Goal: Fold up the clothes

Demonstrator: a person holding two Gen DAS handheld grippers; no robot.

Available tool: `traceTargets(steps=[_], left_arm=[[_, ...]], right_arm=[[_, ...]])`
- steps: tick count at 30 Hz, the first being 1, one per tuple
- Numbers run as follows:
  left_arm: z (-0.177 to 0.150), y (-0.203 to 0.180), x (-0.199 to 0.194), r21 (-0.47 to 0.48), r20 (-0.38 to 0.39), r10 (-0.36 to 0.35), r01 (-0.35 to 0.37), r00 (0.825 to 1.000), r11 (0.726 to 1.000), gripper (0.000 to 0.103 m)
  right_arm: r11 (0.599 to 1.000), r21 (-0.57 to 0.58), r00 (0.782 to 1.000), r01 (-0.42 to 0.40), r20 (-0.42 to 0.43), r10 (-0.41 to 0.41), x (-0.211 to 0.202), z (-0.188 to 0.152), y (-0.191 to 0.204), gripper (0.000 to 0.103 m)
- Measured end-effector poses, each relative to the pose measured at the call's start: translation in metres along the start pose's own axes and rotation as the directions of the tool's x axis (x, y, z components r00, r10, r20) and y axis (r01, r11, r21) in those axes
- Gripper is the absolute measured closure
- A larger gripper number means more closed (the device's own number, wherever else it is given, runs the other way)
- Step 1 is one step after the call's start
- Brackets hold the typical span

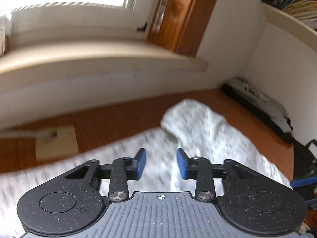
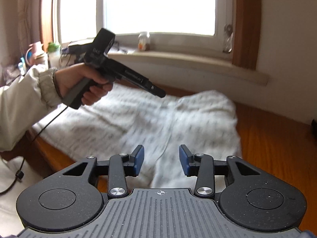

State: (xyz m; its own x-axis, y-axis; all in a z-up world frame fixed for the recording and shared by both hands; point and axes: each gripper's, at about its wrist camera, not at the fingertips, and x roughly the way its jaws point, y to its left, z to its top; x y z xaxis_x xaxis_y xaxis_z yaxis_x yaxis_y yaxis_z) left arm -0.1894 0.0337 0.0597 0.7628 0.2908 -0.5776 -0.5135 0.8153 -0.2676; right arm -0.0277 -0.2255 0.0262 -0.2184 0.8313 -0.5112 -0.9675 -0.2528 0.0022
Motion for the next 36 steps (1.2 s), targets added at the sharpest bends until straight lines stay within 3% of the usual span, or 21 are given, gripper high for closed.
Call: traceTargets(steps=[2,10,12,13,14,16,18,21,23,31,35,36], left_arm=[[0.014,-0.001,0.012,0.012,0.005,-0.023,0.023,1.0,1.0,0.048],[0.045,0.001,0.094,0.038,-0.069,-0.103,0.106,0.992,0.994,0.049],[0.045,0.004,0.106,0.023,-0.095,-0.13,0.133,0.987,0.991,0.068],[0.043,0.005,0.109,0.02,-0.121,-0.134,0.137,0.984,0.99,0.096],[0.041,0.006,0.113,0.018,-0.149,-0.136,0.14,0.98,0.99,0.097],[0.037,0.007,0.111,0.025,-0.151,-0.131,0.136,0.98,0.99,0.097],[0.035,0.009,0.109,0.019,-0.151,-0.132,0.136,0.98,0.991,0.096],[0.032,0.01,0.104,0.042,-0.149,-0.123,0.131,0.981,0.99,0.095],[0.03,0.012,0.099,0.052,-0.14,-0.114,0.122,0.984,0.991,0.091],[0.036,0.031,0.067,0.003,-0.047,-0.049,0.049,0.998,0.999,0.092],[0.039,0.03,0.053,0.005,-0.009,-0.044,0.044,0.999,0.999,0.072],[0.039,0.023,0.053,0.019,-0.009,-0.054,0.054,0.998,0.998,0.071]], right_arm=[[0.999,-0.011,0.999,0.036,-0.001,-0.036,0.013,0.009,-0.003,0.063],[0.992,0.005,0.992,0.126,-0.021,-0.126,0.093,0.04,-0.034,0.064],[0.99,0.022,0.99,0.139,-0.027,-0.138,0.112,0.048,-0.055,0.064],[0.989,0.026,0.989,0.148,-0.03,-0.147,0.123,0.053,-0.065,0.064],[0.988,0.029,0.988,0.154,-0.034,-0.153,0.132,0.057,-0.074,0.064],[0.986,0.039,0.986,0.164,-0.04,-0.162,0.149,0.065,-0.089,0.065],[0.985,0.062,0.987,0.158,-0.05,-0.155,0.164,0.07,-0.102,0.076],[0.988,0.064,0.985,0.144,-0.102,-0.137,0.187,0.066,-0.11,0.08],[0.989,0.058,0.982,0.136,-0.137,-0.127,0.201,0.061,-0.113,0.081],[0.99,0.05,0.983,0.133,-0.136,-0.126,0.204,0.052,-0.115,0.08],[0.989,0.036,0.982,0.14,-0.131,-0.134,0.204,0.053,-0.113,0.08],[0.989,0.032,0.982,0.142,-0.132,-0.137,0.204,0.054,-0.114,0.08]])
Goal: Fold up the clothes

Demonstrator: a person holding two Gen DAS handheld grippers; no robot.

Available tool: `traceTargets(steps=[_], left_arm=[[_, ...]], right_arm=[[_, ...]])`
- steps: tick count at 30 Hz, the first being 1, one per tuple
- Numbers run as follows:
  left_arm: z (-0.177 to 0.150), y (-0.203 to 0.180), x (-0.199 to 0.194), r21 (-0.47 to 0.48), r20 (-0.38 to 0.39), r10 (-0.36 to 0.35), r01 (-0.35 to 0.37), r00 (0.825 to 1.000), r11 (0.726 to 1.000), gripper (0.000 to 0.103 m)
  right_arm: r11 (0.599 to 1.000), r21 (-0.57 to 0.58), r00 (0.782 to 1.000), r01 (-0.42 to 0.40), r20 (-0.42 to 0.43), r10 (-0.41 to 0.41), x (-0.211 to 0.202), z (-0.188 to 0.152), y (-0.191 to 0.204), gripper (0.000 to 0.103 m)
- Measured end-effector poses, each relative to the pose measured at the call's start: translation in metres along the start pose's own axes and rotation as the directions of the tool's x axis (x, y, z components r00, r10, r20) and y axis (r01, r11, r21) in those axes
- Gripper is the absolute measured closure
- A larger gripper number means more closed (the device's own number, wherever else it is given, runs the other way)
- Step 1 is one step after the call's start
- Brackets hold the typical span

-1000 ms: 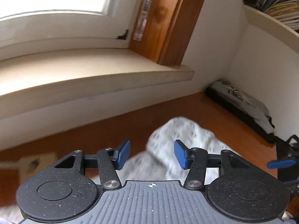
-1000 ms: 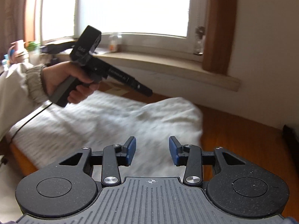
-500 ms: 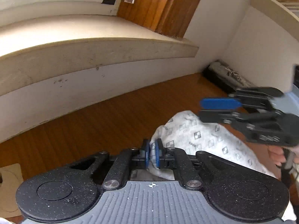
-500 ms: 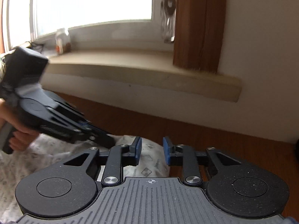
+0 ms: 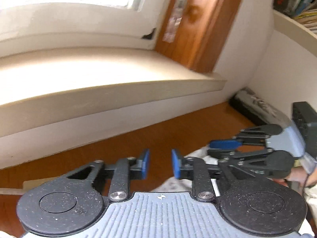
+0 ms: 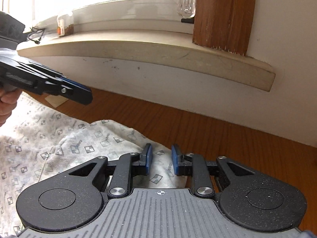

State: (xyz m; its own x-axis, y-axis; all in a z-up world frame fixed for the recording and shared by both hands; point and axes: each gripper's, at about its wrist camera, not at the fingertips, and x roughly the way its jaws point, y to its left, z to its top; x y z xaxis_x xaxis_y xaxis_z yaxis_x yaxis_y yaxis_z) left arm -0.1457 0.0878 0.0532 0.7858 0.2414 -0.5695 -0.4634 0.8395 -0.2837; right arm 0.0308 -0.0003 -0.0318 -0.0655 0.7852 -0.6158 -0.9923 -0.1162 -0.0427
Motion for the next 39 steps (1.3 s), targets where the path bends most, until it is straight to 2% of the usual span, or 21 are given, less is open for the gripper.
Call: traceTargets(steps=[1,3,5,8,11,13,16,20,23,29,30,32,39], left_arm=[[0.0,-0.007,0.002,0.017,-0.002,-0.014,0.014,1.0,1.0,0.071],[-0.003,-0.019,0.011,0.045,-0.024,-0.033,0.034,0.999,0.998,0.071],[-0.006,-0.028,0.021,0.073,-0.052,-0.041,0.045,0.998,0.996,0.072],[-0.014,-0.034,0.038,0.152,-0.096,0.057,-0.042,0.994,0.988,0.072],[-0.018,-0.029,0.033,0.132,-0.088,0.062,-0.05,0.994,0.99,0.071],[-0.017,-0.037,0.025,0.158,-0.06,0.091,-0.08,0.994,0.984,0.073],[-0.018,-0.057,0.009,0.207,-0.022,0.089,-0.083,0.996,0.975,0.073],[-0.029,-0.094,-0.011,0.292,-0.018,0.037,-0.03,0.999,0.956,0.073],[-0.048,-0.124,-0.022,0.378,-0.05,0.002,0.017,0.999,0.926,0.065],[-0.082,-0.162,-0.041,0.518,-0.079,0.028,0.017,0.996,0.855,0.063],[-0.085,-0.166,-0.044,0.532,-0.08,0.031,0.016,0.996,0.847,0.06],[-0.092,-0.175,-0.05,0.567,-0.075,0.029,0.019,0.997,0.824,0.045],[-0.115,-0.204,-0.06,0.656,-0.099,0.007,0.06,0.995,0.752,0.043]], right_arm=[[1.0,0.0,1.0,0.003,-0.002,-0.003,-0.001,0.001,0.0,0.08],[1.0,0.012,1.0,0.013,0.002,-0.013,-0.008,0.004,-0.003,0.07],[1.0,0.025,1.0,0.018,0.025,-0.019,-0.023,0.004,-0.008,0.068],[0.999,0.045,0.999,0.022,0.046,-0.024,-0.057,-0.006,-0.018,0.067],[0.998,0.063,0.998,0.026,0.057,-0.03,-0.092,-0.022,-0.031,0.066],[0.997,0.071,0.998,0.034,0.045,-0.037,-0.114,-0.04,-0.038,0.066],[0.996,0.078,0.999,0.048,0.018,-0.05,-0.141,-0.065,-0.04,0.066],[0.994,0.096,0.999,0.051,0.011,-0.052,-0.167,-0.095,-0.033,0.061],[0.993,0.111,0.998,0.047,0.022,-0.05,-0.183,-0.112,-0.026,0.061],[0.993,0.109,0.999,0.033,0.028,-0.036,-0.197,-0.133,-0.002,0.061],[0.994,0.106,0.999,0.037,0.026,-0.04,-0.201,-0.136,0.002,0.061],[0.994,0.1,0.999,0.039,0.026,-0.042,-0.206,-0.142,0.011,0.061],[0.995,0.079,0.997,0.065,0.046,-0.068,-0.218,-0.149,0.028,0.06]])
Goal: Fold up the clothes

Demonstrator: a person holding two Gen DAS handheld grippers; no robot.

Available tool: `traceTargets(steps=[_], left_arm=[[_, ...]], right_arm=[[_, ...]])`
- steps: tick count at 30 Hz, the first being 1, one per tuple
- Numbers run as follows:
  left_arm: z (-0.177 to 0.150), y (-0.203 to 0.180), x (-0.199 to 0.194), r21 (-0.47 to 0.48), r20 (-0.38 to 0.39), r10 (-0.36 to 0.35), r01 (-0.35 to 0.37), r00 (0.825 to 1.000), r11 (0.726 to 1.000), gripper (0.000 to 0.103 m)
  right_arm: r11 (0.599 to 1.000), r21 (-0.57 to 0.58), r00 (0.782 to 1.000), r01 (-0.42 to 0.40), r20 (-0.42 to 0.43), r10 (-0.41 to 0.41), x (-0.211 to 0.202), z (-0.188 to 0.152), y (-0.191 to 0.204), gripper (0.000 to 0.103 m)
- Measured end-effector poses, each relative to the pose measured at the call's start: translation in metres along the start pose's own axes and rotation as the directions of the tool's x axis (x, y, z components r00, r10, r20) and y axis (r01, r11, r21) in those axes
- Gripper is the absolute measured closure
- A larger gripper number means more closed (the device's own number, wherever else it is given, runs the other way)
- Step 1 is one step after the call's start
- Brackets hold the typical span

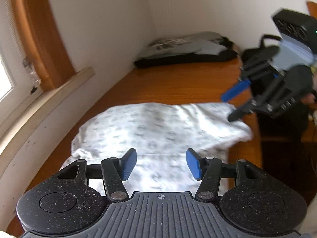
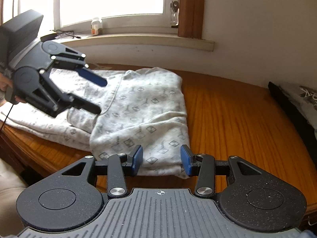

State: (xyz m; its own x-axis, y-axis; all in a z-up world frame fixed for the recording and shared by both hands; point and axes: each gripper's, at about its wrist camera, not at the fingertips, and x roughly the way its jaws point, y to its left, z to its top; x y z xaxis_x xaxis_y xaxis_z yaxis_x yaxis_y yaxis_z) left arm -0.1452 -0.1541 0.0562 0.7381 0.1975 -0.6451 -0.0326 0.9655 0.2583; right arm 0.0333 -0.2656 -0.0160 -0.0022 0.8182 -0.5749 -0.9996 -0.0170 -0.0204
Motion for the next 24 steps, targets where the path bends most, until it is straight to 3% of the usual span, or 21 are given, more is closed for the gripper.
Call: traceTargets(steps=[6,12,13,18,22,24], left_arm=[[0.001,-0.028,0.001,0.083,-0.018,-0.039,0.04,0.999,0.996,0.041],[0.008,-0.023,0.003,0.067,0.014,-0.035,0.034,0.999,0.997,0.039],[0.01,-0.023,0.004,0.064,0.02,-0.034,0.033,0.999,0.997,0.043],[0.016,-0.019,0.005,0.049,0.048,-0.03,0.028,0.998,0.998,0.085],[0.021,-0.016,0.006,0.036,0.07,-0.027,0.024,0.997,0.999,0.095],[0.024,-0.014,0.007,0.03,0.081,-0.025,0.023,0.996,0.999,0.095]], right_arm=[[1.0,-0.015,1.0,0.006,0.005,-0.006,0.0,-0.001,0.006,0.06],[1.0,-0.022,1.0,-0.001,0.012,0.001,0.0,0.001,0.009,0.06],[1.0,-0.023,1.0,-0.004,0.011,0.004,0.0,0.001,0.01,0.06],[0.998,-0.022,0.999,-0.051,0.008,0.051,-0.003,0.001,0.008,0.068],[0.997,-0.013,0.997,-0.075,0.007,0.075,-0.002,0.004,0.006,0.071],[0.996,0.0,0.996,-0.09,0.007,0.09,0.0,0.007,0.005,0.072]])
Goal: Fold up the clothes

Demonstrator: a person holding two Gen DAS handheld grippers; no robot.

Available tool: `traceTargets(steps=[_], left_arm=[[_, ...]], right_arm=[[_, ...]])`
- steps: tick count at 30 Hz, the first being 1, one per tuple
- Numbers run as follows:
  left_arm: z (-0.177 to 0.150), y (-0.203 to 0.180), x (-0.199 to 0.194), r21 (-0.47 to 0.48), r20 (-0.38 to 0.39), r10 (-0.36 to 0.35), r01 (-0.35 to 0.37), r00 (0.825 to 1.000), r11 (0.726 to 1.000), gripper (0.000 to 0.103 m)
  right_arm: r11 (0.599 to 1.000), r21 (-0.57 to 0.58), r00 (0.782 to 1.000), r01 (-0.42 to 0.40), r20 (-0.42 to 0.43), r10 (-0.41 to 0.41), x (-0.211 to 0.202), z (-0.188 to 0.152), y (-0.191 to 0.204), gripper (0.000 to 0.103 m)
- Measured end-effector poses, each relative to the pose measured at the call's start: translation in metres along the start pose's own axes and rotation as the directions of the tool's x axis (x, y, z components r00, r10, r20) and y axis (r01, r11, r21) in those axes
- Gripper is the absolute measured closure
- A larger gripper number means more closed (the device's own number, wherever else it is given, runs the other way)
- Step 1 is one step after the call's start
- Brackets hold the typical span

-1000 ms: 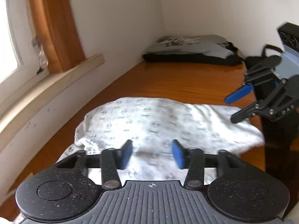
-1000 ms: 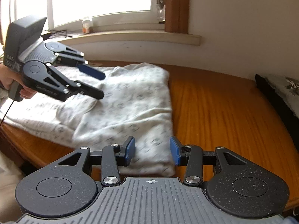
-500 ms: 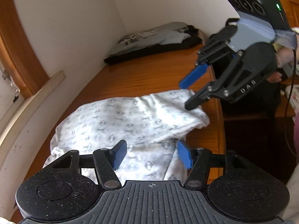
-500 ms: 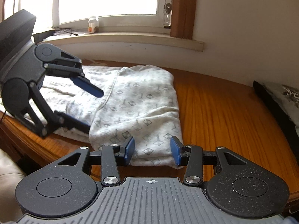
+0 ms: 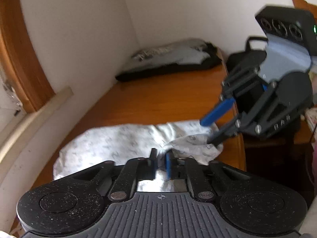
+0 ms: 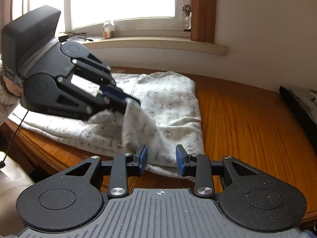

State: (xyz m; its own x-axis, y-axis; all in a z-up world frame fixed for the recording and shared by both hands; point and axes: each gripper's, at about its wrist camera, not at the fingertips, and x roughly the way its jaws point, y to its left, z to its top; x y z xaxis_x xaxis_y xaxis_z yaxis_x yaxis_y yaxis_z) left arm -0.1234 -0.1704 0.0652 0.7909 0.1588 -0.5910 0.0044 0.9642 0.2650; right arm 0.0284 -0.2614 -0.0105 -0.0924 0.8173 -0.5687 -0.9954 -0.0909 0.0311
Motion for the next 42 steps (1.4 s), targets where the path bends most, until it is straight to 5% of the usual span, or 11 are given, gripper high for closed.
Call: traceTargets(steps=[7,15,22,28,32,36,42], left_arm=[[0.011,0.019,-0.015,-0.077,0.079,0.047,-0.041,0.996,0.996,0.096],[-0.004,0.023,-0.014,-0.128,0.066,-0.014,0.022,0.998,0.992,0.096],[-0.031,0.004,-0.006,-0.133,0.057,-0.11,0.117,0.992,0.984,0.096],[-0.036,-0.001,-0.005,-0.132,0.033,-0.106,0.11,0.994,0.985,0.096],[-0.039,-0.002,-0.006,-0.133,0.02,-0.103,0.105,0.995,0.986,0.095],[-0.042,0.002,-0.017,-0.142,0.014,-0.104,0.104,0.995,0.984,0.09],[-0.047,0.037,-0.042,-0.2,0.024,-0.027,0.031,0.999,0.979,0.087]], right_arm=[[0.996,0.032,0.997,-0.078,0.014,0.078,0.021,0.019,0.0,0.073],[0.999,0.031,0.999,-0.032,0.039,0.031,0.065,0.017,0.012,0.069],[0.995,0.091,0.996,0.035,0.074,-0.042,0.019,0.003,-0.007,0.069],[0.991,0.113,0.982,0.073,0.168,-0.092,0.018,0.025,-0.01,0.068],[0.994,0.093,0.985,0.063,0.153,-0.076,0.049,0.036,-0.003,0.068],[0.991,0.066,0.988,0.115,0.095,-0.121,0.06,0.018,-0.003,0.069],[0.989,0.126,0.98,0.076,0.171,-0.097,0.053,-0.014,-0.01,0.069]])
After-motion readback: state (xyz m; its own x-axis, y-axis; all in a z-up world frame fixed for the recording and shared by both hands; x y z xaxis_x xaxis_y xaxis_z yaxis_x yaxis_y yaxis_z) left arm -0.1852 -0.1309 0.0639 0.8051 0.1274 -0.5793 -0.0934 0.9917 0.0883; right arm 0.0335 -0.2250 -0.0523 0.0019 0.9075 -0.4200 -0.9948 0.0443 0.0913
